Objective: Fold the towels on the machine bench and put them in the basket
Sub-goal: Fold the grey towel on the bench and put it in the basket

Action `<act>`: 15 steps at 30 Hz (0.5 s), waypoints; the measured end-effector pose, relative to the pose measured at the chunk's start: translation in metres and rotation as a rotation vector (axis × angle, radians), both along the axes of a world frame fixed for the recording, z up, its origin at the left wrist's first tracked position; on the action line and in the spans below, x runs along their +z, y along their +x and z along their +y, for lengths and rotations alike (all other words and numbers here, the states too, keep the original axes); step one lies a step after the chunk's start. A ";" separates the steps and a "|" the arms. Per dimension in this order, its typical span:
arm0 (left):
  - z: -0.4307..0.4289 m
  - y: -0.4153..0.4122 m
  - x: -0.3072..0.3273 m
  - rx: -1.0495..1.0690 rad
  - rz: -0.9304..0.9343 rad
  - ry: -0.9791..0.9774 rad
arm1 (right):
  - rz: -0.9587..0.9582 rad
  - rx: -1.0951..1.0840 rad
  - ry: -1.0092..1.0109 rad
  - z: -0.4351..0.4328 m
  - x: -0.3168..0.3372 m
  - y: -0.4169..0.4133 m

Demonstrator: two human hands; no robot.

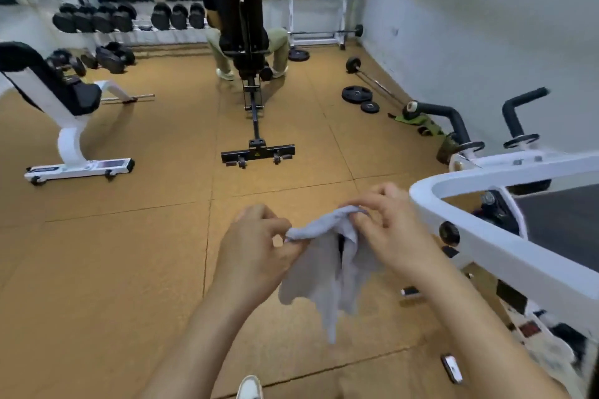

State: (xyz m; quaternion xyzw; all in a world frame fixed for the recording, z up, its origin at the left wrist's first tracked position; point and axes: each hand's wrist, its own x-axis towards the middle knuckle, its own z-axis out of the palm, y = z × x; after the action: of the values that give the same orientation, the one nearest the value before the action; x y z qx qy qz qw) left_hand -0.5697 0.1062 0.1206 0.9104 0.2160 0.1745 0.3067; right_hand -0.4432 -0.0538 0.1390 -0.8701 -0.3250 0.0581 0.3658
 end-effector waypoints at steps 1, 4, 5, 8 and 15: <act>0.016 0.014 0.008 -0.077 -0.028 -0.026 | -0.110 -0.083 -0.063 0.011 0.008 0.011; 0.050 0.061 0.033 -0.308 -0.061 -0.315 | 0.014 -0.158 -0.054 0.039 0.035 0.043; 0.057 0.077 0.040 -0.362 -0.041 -0.427 | 0.163 -0.183 0.009 0.047 0.042 0.053; 0.076 0.123 0.058 -0.500 0.026 -0.676 | 0.533 -0.295 0.264 0.064 0.055 0.081; 0.048 0.216 0.058 -0.935 0.206 -0.814 | 0.529 -0.483 0.555 0.065 0.064 0.163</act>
State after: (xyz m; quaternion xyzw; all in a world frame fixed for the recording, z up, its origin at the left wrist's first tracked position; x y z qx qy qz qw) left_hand -0.3534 0.1541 0.1789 0.7311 -0.1275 -0.1628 0.6501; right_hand -0.2807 0.0109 0.2028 -0.7452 -0.0115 0.1020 0.6589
